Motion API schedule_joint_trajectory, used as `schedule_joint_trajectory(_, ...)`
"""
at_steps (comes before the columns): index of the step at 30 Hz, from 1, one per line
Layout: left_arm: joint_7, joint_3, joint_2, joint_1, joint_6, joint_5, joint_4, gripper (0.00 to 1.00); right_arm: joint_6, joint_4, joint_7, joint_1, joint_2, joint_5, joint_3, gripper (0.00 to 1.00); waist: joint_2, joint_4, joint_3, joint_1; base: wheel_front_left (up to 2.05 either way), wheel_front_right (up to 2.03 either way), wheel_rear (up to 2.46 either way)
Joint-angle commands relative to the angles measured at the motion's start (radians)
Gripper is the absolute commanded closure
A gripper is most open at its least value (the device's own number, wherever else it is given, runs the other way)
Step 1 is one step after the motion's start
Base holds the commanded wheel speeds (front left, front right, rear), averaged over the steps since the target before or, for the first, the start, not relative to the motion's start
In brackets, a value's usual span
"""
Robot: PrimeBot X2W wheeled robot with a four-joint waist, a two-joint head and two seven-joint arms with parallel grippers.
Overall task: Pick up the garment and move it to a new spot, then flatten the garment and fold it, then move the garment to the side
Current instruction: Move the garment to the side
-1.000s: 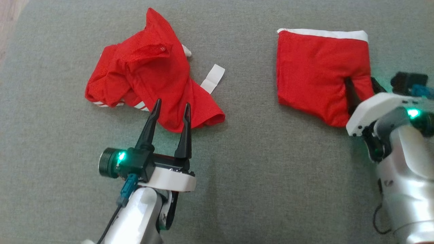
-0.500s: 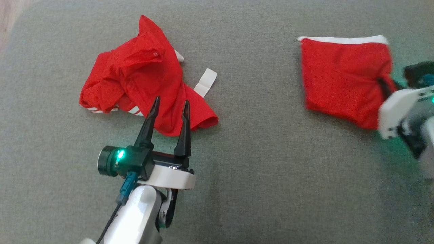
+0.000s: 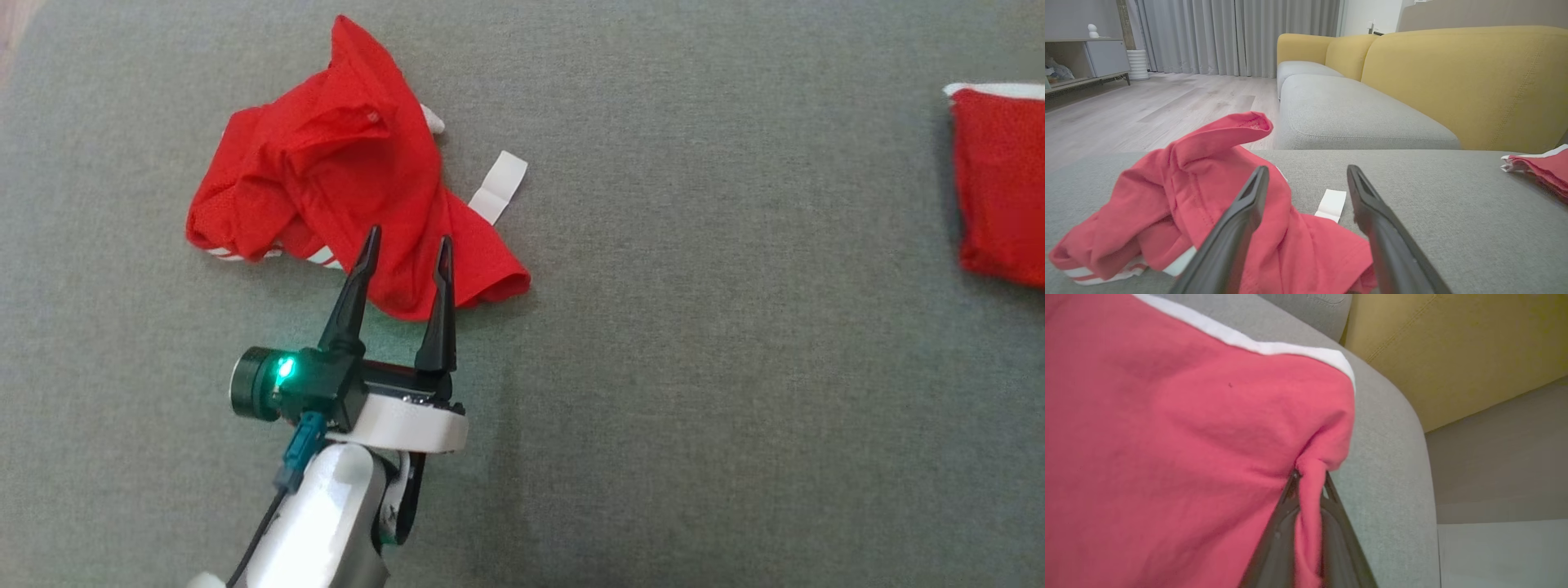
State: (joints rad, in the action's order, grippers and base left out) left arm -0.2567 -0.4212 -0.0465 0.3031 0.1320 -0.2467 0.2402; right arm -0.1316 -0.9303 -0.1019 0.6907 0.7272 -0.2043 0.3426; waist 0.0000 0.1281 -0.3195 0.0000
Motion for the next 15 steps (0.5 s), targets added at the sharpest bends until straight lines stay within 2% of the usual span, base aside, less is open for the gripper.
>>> schedule_joint_trajectory(1, -0.005, 0.036, -0.004, 0.037, -0.001, 0.007, -0.031, 0.00, 0.001, -0.006, 0.028, 0.024, 0.045, 0.014, -0.007, 1.00, 0.0000, 0.007, -0.007, 0.0000, 0.00, 0.00, 0.00)
schedule_joint_trajectory(12, -0.005, 0.048, -0.004, 0.032, -0.006, 0.020, -0.026, 0.00, 0.001, -0.123, 0.093, 0.080, 0.035, 0.083, -0.070, 1.00, 0.0000, 0.015, -0.008, 0.0000, 0.00, 0.00, 0.00)
schedule_joint_trajectory(13, -0.005, 0.049, -0.004, 0.030, -0.006, 0.021, -0.026, 0.00, 0.001, -0.129, 0.103, 0.084, 0.029, 0.090, -0.077, 0.33, 0.0000, 0.013, -0.005, 0.0000, 0.00, 0.00, 0.00)
schedule_joint_trajectory(14, -0.005, 0.051, -0.004, 0.029, -0.005, 0.021, -0.025, 0.00, 0.001, -0.137, 0.111, 0.089, 0.024, 0.098, -0.086, 0.00, 0.0000, 0.011, -0.001, 0.0000, 0.00, 0.00, 0.00)
schedule_joint_trajectory(15, -0.005, 0.052, -0.004, 0.027, -0.005, 0.022, -0.024, 0.00, 0.001, -0.144, 0.118, 0.094, 0.020, 0.107, -0.095, 0.00, 0.0000, 0.008, 0.004, 0.0000, 0.00, 0.00, 0.00)
